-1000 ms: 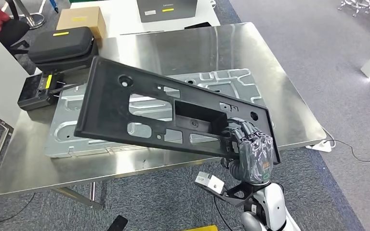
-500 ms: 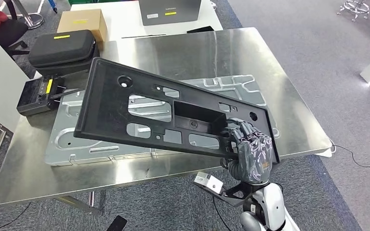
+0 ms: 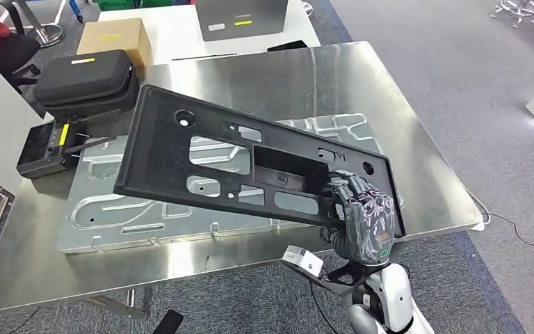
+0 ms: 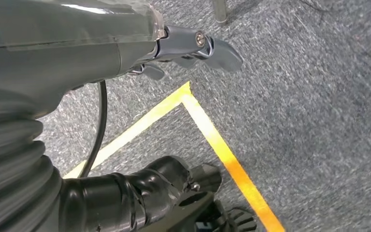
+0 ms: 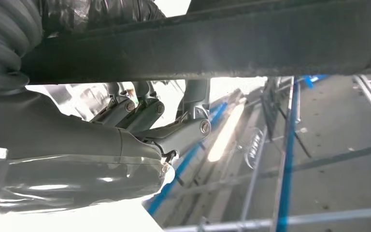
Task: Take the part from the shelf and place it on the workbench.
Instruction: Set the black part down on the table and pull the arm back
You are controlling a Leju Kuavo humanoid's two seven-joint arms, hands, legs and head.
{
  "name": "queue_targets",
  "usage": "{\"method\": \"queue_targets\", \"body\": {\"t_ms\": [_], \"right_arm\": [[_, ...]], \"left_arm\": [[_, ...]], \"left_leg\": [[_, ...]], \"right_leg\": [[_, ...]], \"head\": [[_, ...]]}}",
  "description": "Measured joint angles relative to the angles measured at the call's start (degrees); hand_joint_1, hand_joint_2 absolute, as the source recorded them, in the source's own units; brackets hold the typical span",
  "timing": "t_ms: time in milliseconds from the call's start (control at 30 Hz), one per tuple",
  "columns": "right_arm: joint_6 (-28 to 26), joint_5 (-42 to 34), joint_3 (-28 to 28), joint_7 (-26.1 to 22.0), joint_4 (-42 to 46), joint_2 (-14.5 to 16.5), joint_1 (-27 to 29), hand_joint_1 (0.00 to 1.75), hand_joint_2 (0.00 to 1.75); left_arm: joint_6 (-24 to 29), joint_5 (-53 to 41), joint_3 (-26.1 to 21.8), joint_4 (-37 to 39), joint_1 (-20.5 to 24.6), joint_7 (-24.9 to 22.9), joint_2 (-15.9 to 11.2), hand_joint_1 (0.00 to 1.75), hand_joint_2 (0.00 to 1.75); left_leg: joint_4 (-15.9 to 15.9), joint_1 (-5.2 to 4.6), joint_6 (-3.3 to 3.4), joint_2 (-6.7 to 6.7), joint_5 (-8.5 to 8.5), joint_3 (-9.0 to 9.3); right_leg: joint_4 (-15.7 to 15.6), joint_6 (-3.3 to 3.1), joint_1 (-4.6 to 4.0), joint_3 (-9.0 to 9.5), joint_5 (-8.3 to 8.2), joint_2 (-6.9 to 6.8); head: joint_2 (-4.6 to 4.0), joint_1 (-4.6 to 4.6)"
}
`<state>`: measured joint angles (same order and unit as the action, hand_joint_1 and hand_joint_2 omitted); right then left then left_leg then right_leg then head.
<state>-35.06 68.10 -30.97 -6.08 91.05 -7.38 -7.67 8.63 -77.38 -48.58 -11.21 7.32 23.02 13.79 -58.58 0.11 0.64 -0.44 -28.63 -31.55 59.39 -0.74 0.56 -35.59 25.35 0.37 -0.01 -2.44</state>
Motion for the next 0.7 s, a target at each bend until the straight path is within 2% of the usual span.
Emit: {"method": "queue_targets", "body": {"t_ms": [67, 133, 167, 200, 233, 300, 333, 367, 400, 467, 533, 567, 633, 667, 700], "right_arm": [[0.01, -0.01, 0.02, 0.00, 0.03, 0.02, -0.04, 1.75, 1.75], [0.02, 0.01, 0.02, 0.00, 0.02, 0.03, 0.01, 1.75, 1.75], [0.02, 0.02, 0.02, 0.01, 0.01, 0.03, 0.09, 1.75, 1.75], [0.02, 0.03, 0.02, 0.01, -0.01, 0.03, 0.16, 1.75, 1.75], [0.02, 0.03, 0.02, 0.02, -0.02, 0.03, 0.20, 1.75, 1.75], [0.02, 0.03, 0.02, 0.02, -0.01, 0.04, 0.22, 1.75, 1.75], [0.02, 0.03, 0.02, 0.02, 0.00, 0.04, 0.21, 1.75, 1.75], [0.02, 0.03, 0.02, 0.02, 0.01, 0.04, 0.20, 1.75, 1.75], [0.02, 0.03, 0.02, 0.01, 0.01, 0.05, 0.20, 1.75, 1.75], [0.02, 0.03, 0.02, 0.01, 0.01, 0.05, 0.18, 1.75, 1.75], [0.02, 0.04, 0.02, 0.01, 0.03, 0.05, 0.14, 1.75, 1.75], [0.02, 0.05, 0.02, 0.01, 0.05, 0.05, 0.10, 1.75, 1.75], [0.05, 0.17, 0.02, 0.01, 0.07, 0.05, 0.14, 1.75, 1.75], [0.10, 0.29, 0.02, 0.03, 0.04, 0.04, 0.20, 1.75, 1.75], [0.16, 0.44, 0.03, 0.09, 0.01, 0.03, 0.26, 1.75, 1.75]], "left_arm": [[0.44, 0.09, 0.01, 0.00, 0.04, -0.05, 0.02, 0.00, 1.75], [0.63, 0.27, 0.02, 0.00, 0.03, -0.08, 0.04, 0.00, 1.75], [0.64, 0.34, 0.02, 0.00, -0.03, -0.12, 0.05, 0.00, 1.75], [0.64, 0.38, 0.02, 0.00, -0.09, -0.16, 0.04, 0.00, 1.75], [0.64, 0.40, 0.02, 0.00, -0.13, -0.20, 0.04, 0.00, 1.75], [0.66, 0.42, 0.02, 0.00, -0.09, -0.22, 0.02, 0.00, 1.75], [0.68, 0.43, 0.02, 0.00, -0.03, -0.22, 0.02, 0.00, 1.75], [0.69, 0.43, 0.02, 0.00, 0.02, -0.22, 0.03, 0.00, 1.75], [0.70, 0.43, 0.02, 0.00, 0.04, -0.24, 0.04, 0.00, 1.75], [0.70, 0.44, 0.02, 0.00, 0.00, -0.27, 0.07, 0.00, 1.75], [0.73, 0.45, 0.02, 0.00, -0.01, -0.28, 0.14, 0.00, 1.75], [0.75, 0.45, 0.02, 0.00, 0.05, -0.28, 0.17, 0.00, 1.75], [0.78, 0.43, 0.02, 0.00, 0.11, -0.32, 0.20, 0.00, 1.75], [0.72, 0.42, 0.02, 0.00, 0.07, -0.34, 0.20, 0.00, 1.75], [0.58, 0.42, 0.02, 0.00, 0.02, -0.36, 0.20, 0.00, 1.75]], "left_leg": [[-3.82, 0.10, -0.59, 0.07, -2.35, -1.54], [-11.38, 0.32, -1.03, 0.10, -5.69, -5.35], [-14.63, 0.41, -1.19, 0.10, -6.58, -7.24], [-16.03, 0.46, -1.28, 0.10, -6.31, -8.29], [-15.11, 0.49, -1.27, 0.10, -4.86, -8.20], [-7.79, 0.49, -0.92, 0.11, -0.18, -5.22], [-3.94, 0.37, -0.66, 0.10, 1.39, -3.50], [-1.33, 0.25, -0.39, 0.09, 2.23, -2.36], [-0.06, 0.11, -0.14, 0.06, 2.36, -1.84], [0.33, 0.05, 0.38, 0.02, 2.37, -1.72], [0.93, 0.30, 1.05, 0.06, 2.71, -1.42], [1.23, 0.44, 1.39, 0.10, 2.87, -1.26], [1.33, 0.43, 1.79, 0.17, 2.89, -1.20], [1.30, 0.41, 1.86, 0.18, 2.85, -1.20], [1.25, 0.40, 1.88, 0.17, 2.79, -1.19]], "right_leg": [[-0.41, -0.63, 0.30, 0.57, 0.14, -0.11], [-0.43, -1.01, 0.23, 0.79, 0.37, -0.23], [-0.42, -1.08, 0.20, 0.85, 0.45, -0.24], [-0.40, -1.09, 0.18, 0.93, 0.54, -0.20], [-0.38, -1.05, 0.17, 1.09, 0.65, -0.14], [-0.35, -0.81, 0.17, 1.57, 0.95, -0.04], [-0.28, -0.61, 0.08, 1.72, 1.10, -0.01], [-0.26, -0.34, 0.02, 1.75, 1.16, 0.00], [-0.26, -0.05, -0.02, 1.71, 1.17, 0.00], [-0.40, 0.60, -0.08, 1.64, 1.09, -0.01], [0.66, 1.14, -0.04, 1.24, 1.93, -0.05], [2.65, 1.36, -0.02, 0.35, 3.18, -0.07], [9.54, 1.66, 0.16, -2.96, 6.60, -0.10], [12.91, 1.79, 0.21, -4.67, 7.81, -0.11], [14.83, 1.89, 0.26, -5.72, 8.07, -0.12]], "head": [[0.00, 0.08], [0.00, 0.13], [0.00, 0.12], [0.00, 0.12], [0.01, 0.13], [0.00, 0.11], [0.00, 0.12], [0.00, 0.11], [0.00, 0.11], [0.00, 0.11], [0.00, 0.09], [0.00, 0.07], [0.00, 0.03], [0.00, 0.04], [0.00, 0.03]]}}
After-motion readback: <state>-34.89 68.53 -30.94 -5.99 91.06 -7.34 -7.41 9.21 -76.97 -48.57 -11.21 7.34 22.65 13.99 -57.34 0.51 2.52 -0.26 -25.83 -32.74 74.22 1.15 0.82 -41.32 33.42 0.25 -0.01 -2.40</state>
